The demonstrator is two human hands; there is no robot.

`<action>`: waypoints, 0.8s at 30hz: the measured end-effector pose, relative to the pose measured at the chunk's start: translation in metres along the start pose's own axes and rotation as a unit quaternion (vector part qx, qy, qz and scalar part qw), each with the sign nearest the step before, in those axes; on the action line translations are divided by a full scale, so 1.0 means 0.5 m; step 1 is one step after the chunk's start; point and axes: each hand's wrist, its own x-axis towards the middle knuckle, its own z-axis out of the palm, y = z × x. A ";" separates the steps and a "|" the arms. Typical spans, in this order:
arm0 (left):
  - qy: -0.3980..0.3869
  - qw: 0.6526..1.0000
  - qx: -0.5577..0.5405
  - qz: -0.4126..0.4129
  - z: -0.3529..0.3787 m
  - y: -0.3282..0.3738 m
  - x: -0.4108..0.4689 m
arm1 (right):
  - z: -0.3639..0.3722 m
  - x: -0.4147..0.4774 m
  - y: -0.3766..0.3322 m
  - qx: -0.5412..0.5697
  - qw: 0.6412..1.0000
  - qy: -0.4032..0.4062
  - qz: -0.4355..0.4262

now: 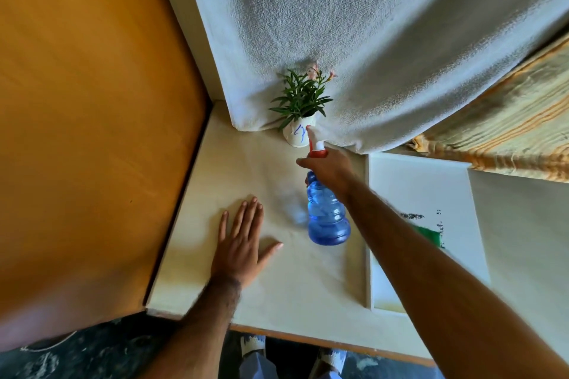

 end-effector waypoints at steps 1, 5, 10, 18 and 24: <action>0.000 1.000 0.001 0.000 0.002 -0.001 0.001 | 0.003 0.003 0.000 -0.001 1.000 -0.001 0.006; -0.002 1.000 0.004 -0.002 0.007 -0.005 0.002 | 0.011 0.016 0.004 -0.002 1.000 0.002 0.015; -0.006 1.000 0.008 -0.003 0.010 -0.006 0.003 | 0.011 0.020 0.013 0.003 0.999 -0.007 0.040; 0.003 1.000 0.000 -0.001 0.009 -0.008 0.001 | -0.015 -0.019 0.012 0.010 0.999 0.038 -0.013; -0.002 1.000 0.003 0.003 0.008 -0.007 -0.001 | -0.126 -0.064 -0.024 0.093 0.974 0.136 -0.158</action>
